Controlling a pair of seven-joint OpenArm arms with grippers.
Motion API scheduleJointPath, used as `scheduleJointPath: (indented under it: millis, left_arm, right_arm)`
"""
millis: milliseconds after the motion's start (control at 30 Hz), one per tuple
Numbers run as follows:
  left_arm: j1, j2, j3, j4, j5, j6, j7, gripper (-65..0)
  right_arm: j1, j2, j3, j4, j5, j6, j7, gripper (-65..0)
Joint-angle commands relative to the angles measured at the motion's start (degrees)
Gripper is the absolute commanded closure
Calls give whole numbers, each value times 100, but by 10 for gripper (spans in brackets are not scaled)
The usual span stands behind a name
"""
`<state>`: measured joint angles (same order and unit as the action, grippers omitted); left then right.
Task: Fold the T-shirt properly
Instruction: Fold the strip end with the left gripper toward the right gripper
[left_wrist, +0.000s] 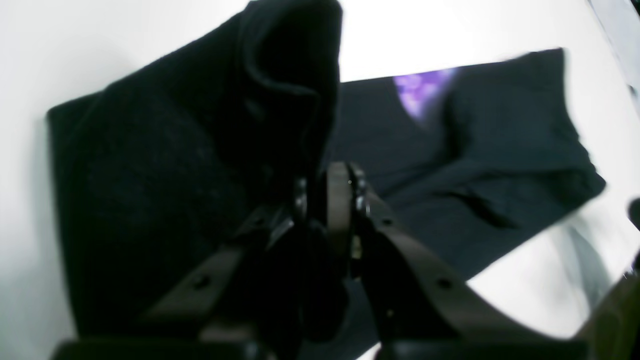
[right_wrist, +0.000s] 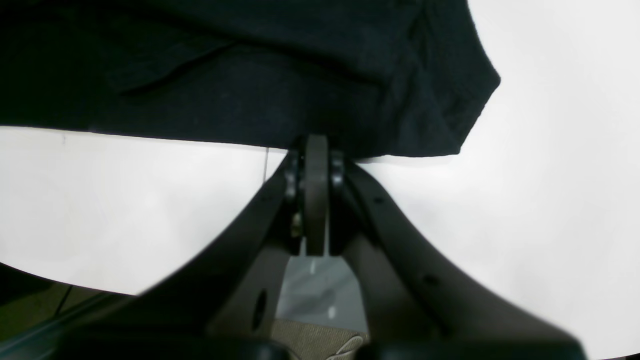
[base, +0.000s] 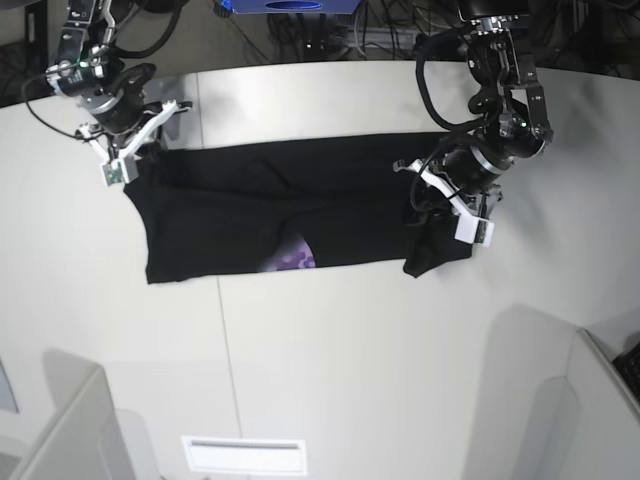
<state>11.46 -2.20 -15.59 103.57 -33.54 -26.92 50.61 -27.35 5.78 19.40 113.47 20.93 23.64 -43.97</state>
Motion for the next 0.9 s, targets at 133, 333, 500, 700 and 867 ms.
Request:
scheduleJointPath:
  millis: [133,333,500,700,867]
  left_arm:
    - [-87,-5,307,74,-141,270,-125,0]
    - [-254,13,685,-225,-141,278,-134,0]
    - [-368,66,764,-542,-158,278,-142,0]
    - [-439,242,764,-577,-141,278,-142,0]
    - [-500,374,764,-585,-141,278,-125,0]
  right_arm:
    - [15,50,16,86,57,23,111,0]
    - [15,50,34,86,57,23,111,0]
    - [15,50,34,77,65,23,111,0]
    - [15,50,34,77,65,23,111,0]
    - [23,50,34,77,65,23,111,0]
